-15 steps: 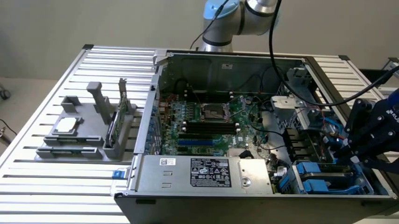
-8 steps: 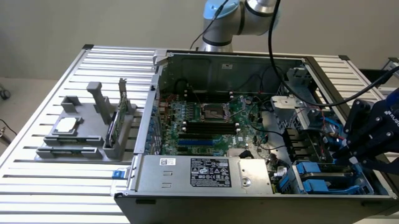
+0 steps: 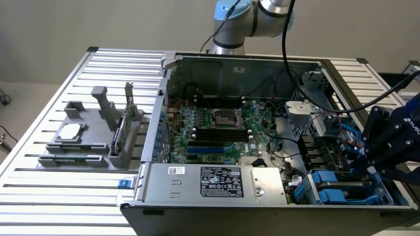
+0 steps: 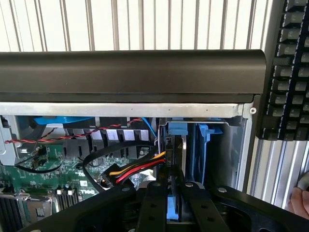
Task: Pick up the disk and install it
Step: 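Insert the first disk wire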
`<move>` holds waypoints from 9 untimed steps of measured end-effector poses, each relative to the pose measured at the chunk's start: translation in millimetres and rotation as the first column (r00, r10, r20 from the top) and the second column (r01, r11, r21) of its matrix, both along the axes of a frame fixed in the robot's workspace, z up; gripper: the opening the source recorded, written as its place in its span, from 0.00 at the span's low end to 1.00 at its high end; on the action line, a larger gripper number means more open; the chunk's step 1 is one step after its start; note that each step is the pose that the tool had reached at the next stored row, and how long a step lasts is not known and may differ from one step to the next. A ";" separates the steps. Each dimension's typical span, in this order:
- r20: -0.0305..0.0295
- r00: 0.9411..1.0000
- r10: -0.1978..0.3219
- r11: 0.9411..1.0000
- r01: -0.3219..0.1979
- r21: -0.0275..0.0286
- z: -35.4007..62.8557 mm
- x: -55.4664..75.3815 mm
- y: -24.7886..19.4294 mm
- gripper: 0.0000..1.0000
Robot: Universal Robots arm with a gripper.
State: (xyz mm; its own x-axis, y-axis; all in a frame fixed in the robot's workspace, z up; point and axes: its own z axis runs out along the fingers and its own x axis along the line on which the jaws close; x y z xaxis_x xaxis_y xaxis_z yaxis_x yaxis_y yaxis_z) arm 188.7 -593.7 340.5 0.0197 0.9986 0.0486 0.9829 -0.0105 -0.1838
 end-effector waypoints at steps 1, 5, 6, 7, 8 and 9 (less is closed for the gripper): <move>0.000 1.000 0.000 1.000 0.000 0.000 -0.2 0.0 0.0 0.16; 0.003 1.000 0.000 1.000 0.000 0.000 -0.5 0.0 0.0 0.16; 0.004 1.000 0.000 1.000 0.000 0.000 -0.6 0.0 0.0 0.16; 0.005 1.000 0.000 1.000 0.000 0.000 -0.7 -0.1 0.0 0.16; 0.006 1.000 0.000 1.000 0.000 0.000 -0.8 -0.2 0.0 0.16; 0.007 1.000 0.000 1.000 0.000 0.000 -0.9 -0.2 0.0 0.16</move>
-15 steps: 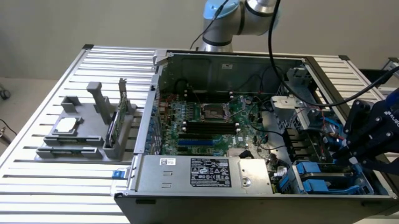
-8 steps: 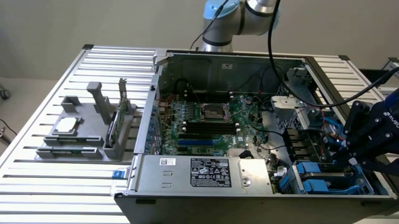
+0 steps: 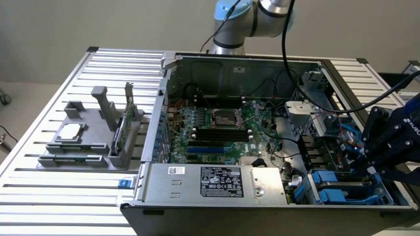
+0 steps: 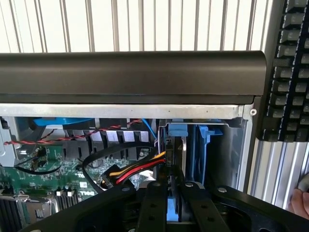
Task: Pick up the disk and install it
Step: 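Insert the first disk wire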
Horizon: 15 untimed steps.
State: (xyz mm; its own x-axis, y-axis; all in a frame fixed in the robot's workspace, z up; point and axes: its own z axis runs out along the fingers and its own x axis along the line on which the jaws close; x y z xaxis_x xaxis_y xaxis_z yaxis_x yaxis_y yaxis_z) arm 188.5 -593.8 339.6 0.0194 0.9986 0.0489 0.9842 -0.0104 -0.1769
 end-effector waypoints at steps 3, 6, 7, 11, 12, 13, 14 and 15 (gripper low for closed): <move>0.004 1.000 0.000 1.000 0.000 0.000 0.0 -0.8 0.0 0.16; 0.007 1.000 0.000 1.000 0.000 0.000 0.0 -2.6 0.1 0.16; 0.008 1.000 0.000 1.000 0.000 0.000 0.0 -3.1 0.1 0.16; 0.010 1.000 0.001 1.000 -0.001 0.000 -0.1 -3.4 0.1 0.16; 0.011 1.000 0.002 1.000 -0.002 0.000 -0.1 -3.5 0.1 0.16; 0.011 1.000 0.002 1.000 -0.002 0.000 -0.2 -3.5 0.2 0.16; 0.012 1.000 0.003 1.000 -0.003 0.000 -0.3 -3.5 0.3 0.16; 0.013 1.000 0.005 1.000 -0.005 0.000 -0.3 -3.5 0.4 0.16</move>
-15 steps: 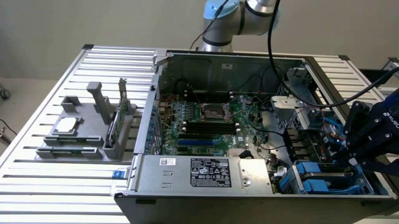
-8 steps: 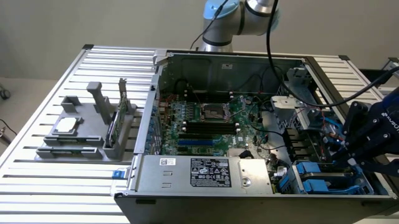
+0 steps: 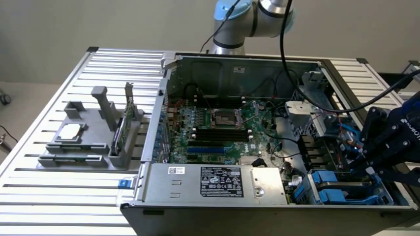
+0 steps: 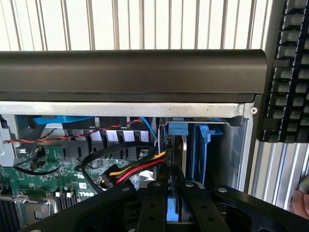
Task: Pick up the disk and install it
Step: 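Insert the first disk wire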
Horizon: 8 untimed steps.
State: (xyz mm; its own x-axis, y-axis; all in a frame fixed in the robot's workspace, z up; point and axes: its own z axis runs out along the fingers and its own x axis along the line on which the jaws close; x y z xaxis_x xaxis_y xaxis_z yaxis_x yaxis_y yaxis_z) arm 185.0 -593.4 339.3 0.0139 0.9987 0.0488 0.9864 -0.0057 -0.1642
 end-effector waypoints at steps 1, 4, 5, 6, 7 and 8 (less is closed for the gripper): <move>0.001 1.000 0.003 1.000 -0.003 0.000 0.0 0.0 0.0 0.16; 0.004 1.000 0.010 1.000 -0.010 0.000 -0.3 0.0 0.3 0.16; 0.005 1.000 0.013 1.000 -0.013 0.000 -0.4 0.0 0.3 0.16; 0.005 1.000 0.014 1.000 -0.014 0.000 -0.5 -0.1 0.3 0.16; 0.006 1.000 0.016 1.000 -0.016 0.000 -0.6 -0.2 0.4 0.16; 0.007 1.000 0.018 1.000 -0.018 0.000 -0.7 -0.3 0.4 0.16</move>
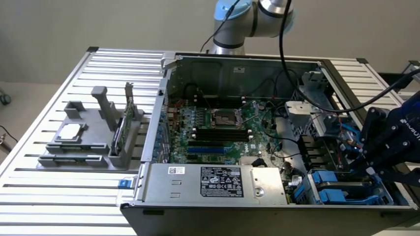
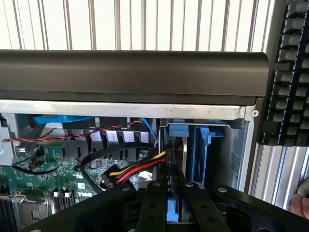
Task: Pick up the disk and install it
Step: 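Insert the first disk wire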
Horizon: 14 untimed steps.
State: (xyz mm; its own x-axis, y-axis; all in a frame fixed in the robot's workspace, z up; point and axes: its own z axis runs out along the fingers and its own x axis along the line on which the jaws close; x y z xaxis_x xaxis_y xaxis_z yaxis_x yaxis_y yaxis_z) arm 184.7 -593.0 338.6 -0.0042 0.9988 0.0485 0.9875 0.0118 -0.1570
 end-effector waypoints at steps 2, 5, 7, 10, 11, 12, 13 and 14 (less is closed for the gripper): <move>0.002 1.000 0.003 1.000 -0.003 0.000 -0.3 -0.4 0.0 0.16; 0.005 1.000 0.009 1.000 -0.009 0.000 -0.7 -1.0 0.1 0.16; 0.005 1.000 0.012 1.000 -0.012 0.000 -0.9 -1.3 0.0 0.16; 0.006 1.000 0.016 1.000 -0.016 0.000 -1.2 -1.4 0.1 0.16; 0.006 1.000 0.016 1.000 -0.016 0.000 -1.3 -1.4 0.1 0.16; 0.006 1.000 0.017 1.000 -0.017 0.000 -1.3 -1.4 0.1 0.16; 0.006 1.000 0.018 1.000 -0.018 0.000 -1.4 -1.5 0.1 0.16; 0.006 1.000 0.019 1.000 -0.019 0.000 -1.6 -1.4 0.1 0.16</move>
State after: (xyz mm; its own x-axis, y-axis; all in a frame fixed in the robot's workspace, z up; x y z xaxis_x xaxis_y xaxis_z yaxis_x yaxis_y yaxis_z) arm 183.2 -593.0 337.1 -0.0230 0.9986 0.0483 0.9880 0.0301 -0.1515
